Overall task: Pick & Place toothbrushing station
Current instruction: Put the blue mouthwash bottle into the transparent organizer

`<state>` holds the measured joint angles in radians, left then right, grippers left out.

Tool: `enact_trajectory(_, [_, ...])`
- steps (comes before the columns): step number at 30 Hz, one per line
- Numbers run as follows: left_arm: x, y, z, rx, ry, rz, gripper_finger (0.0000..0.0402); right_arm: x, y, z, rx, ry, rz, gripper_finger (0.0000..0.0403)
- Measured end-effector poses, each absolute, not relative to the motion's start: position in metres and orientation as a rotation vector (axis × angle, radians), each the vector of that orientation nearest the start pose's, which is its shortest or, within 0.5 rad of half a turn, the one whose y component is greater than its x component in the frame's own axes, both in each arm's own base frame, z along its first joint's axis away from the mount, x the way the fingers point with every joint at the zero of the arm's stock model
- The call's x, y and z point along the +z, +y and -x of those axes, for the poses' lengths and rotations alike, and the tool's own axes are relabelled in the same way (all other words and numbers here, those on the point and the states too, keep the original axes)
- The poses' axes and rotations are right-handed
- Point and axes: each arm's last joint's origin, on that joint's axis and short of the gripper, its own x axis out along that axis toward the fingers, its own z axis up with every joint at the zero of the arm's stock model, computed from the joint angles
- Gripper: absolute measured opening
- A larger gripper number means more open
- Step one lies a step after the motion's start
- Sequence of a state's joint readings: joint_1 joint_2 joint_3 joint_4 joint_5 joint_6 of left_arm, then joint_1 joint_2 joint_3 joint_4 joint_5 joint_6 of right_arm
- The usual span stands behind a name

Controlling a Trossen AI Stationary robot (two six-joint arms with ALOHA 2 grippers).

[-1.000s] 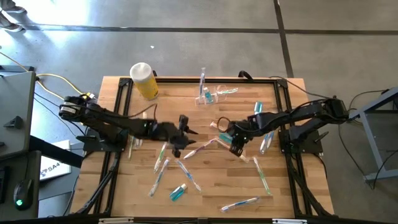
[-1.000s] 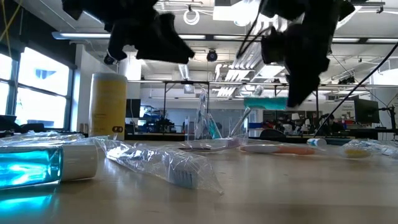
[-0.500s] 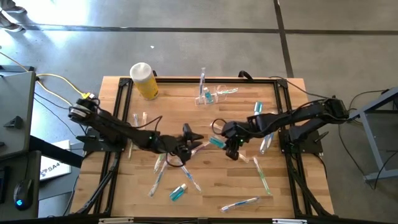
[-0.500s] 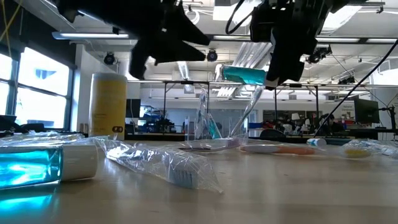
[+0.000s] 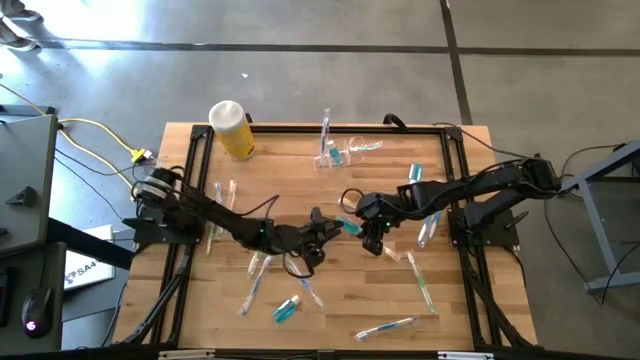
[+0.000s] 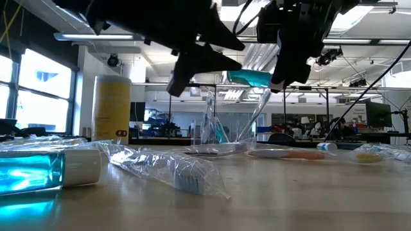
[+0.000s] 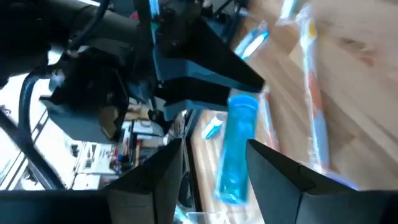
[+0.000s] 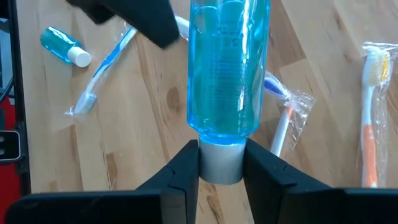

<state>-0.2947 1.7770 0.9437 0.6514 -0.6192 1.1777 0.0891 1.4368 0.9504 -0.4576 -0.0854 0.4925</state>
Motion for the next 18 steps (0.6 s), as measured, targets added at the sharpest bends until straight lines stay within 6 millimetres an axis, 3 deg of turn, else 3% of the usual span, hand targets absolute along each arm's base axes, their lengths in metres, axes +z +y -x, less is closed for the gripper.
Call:
enact_trajectory(10, [0.204,-0.097,-0.381,0.152,0.45,-1.291,0.017,0.226,0.028,-0.285,-0.076,0.964,-0.451,0.0086])
enact_trajectory(18, [0.199,-0.076,-0.384,0.162,0.531,-1.272,0.017,0.226,0.028,-0.285,-0.075,0.963,-0.451,0.0086])
